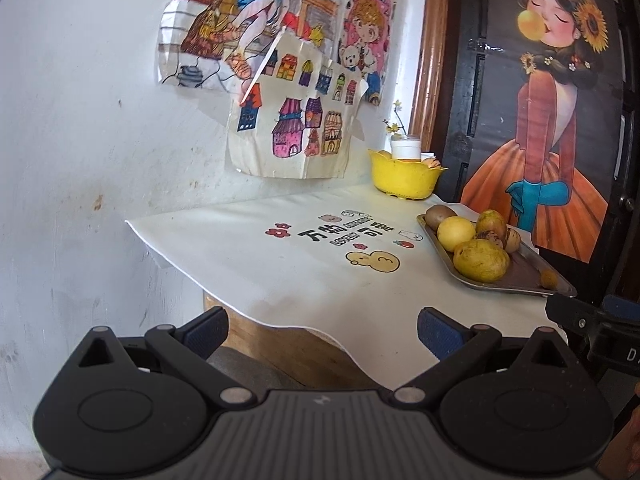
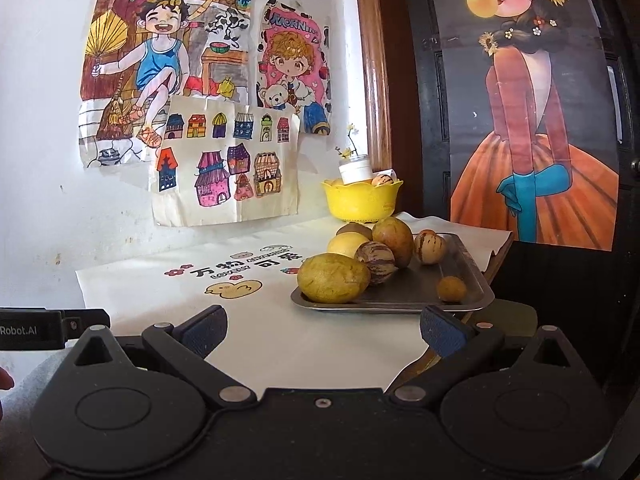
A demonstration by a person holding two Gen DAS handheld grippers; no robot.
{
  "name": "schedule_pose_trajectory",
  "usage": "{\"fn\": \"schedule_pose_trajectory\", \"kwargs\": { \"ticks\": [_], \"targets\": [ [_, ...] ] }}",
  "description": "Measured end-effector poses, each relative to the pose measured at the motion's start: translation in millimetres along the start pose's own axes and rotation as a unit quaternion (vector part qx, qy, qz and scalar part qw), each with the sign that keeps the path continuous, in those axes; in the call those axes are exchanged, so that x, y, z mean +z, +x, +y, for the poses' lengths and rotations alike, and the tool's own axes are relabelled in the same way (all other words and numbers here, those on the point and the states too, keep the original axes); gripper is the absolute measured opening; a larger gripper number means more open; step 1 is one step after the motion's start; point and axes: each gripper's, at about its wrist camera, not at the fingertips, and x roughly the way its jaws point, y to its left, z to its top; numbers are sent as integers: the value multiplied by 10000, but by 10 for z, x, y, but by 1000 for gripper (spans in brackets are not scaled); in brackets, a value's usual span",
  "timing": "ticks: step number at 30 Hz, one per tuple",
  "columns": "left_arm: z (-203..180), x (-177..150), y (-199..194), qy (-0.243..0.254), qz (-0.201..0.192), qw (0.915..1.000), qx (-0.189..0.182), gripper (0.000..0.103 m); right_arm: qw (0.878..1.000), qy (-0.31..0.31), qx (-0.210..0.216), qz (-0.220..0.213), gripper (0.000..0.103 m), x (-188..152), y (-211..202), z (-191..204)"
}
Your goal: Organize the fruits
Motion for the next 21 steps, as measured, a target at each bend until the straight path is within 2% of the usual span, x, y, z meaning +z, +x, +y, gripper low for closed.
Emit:
{"fn": "schedule_pose_trajectory", "kwargs": {
  "ticks": [21],
  "targets": [
    [25,-9,3,-91,29,10000,26,103,10000,-22,-18,-9,102,-8,-4,9]
  ]
}}
